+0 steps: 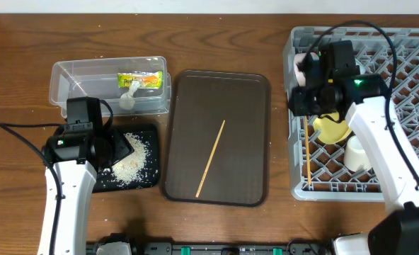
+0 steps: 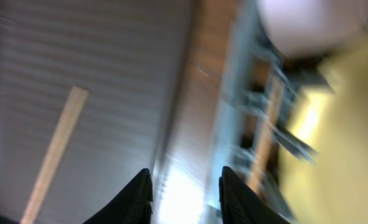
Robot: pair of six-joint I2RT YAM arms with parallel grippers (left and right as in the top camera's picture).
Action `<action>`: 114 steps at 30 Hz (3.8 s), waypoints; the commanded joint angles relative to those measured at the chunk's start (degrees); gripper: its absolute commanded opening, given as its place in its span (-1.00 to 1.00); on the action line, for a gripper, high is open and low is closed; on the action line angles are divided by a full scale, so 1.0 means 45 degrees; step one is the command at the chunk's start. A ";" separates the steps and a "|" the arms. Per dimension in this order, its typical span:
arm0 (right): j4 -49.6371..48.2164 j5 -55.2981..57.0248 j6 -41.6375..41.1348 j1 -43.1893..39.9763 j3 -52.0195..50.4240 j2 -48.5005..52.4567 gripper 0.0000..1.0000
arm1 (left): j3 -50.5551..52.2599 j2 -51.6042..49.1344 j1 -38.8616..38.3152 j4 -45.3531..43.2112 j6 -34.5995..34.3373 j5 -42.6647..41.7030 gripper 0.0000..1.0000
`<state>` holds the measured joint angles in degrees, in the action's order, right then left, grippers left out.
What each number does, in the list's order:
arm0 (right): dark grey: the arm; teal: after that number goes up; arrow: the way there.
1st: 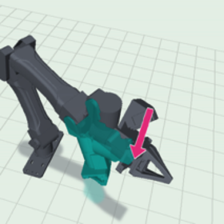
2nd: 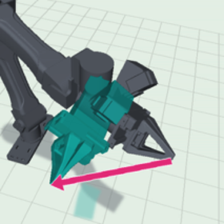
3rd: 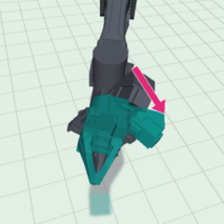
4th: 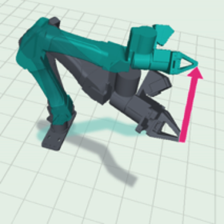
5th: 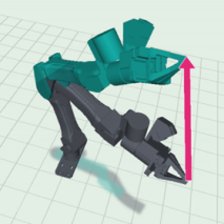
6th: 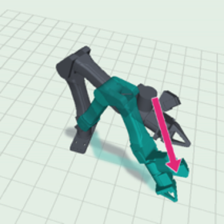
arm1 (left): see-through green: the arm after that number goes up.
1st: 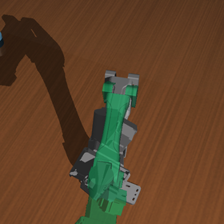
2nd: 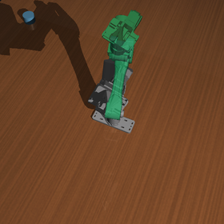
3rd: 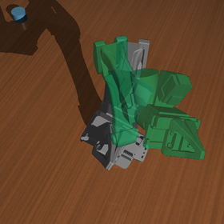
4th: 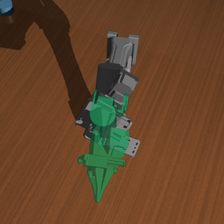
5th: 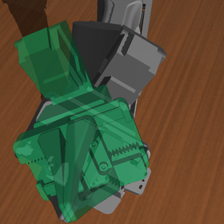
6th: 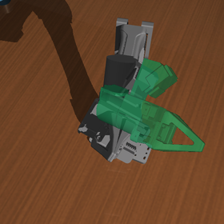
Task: Sort waste into correct bins and load items into the dishwasher rack
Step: 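Return the right gripper to the brown tray and grasp the second chopstick, then carry the second chopstick with the right gripper and insert it in the rack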
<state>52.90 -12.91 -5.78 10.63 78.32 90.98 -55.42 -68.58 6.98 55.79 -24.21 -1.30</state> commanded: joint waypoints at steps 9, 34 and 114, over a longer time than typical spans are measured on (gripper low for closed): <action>-0.0860 -0.0243 -0.2113 0.3934 0.0257 0.1044 -0.10 | -0.0068 0.0092 0.0053 0.0073 -0.0117 0.0107 0.36; -0.1185 0.1161 -0.6246 0.7893 0.0257 0.5858 -0.24 | -0.0068 0.0092 0.0053 0.0073 -0.0117 0.0107 0.36; 0.1549 0.2531 -0.2472 0.4109 -0.0272 0.1059 -0.98 | -0.0068 0.0092 0.0053 0.0155 -0.0117 0.0107 0.36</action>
<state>58.13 -1.96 -23.62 32.14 76.82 100.86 -55.42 -68.58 6.98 56.38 -24.21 -1.30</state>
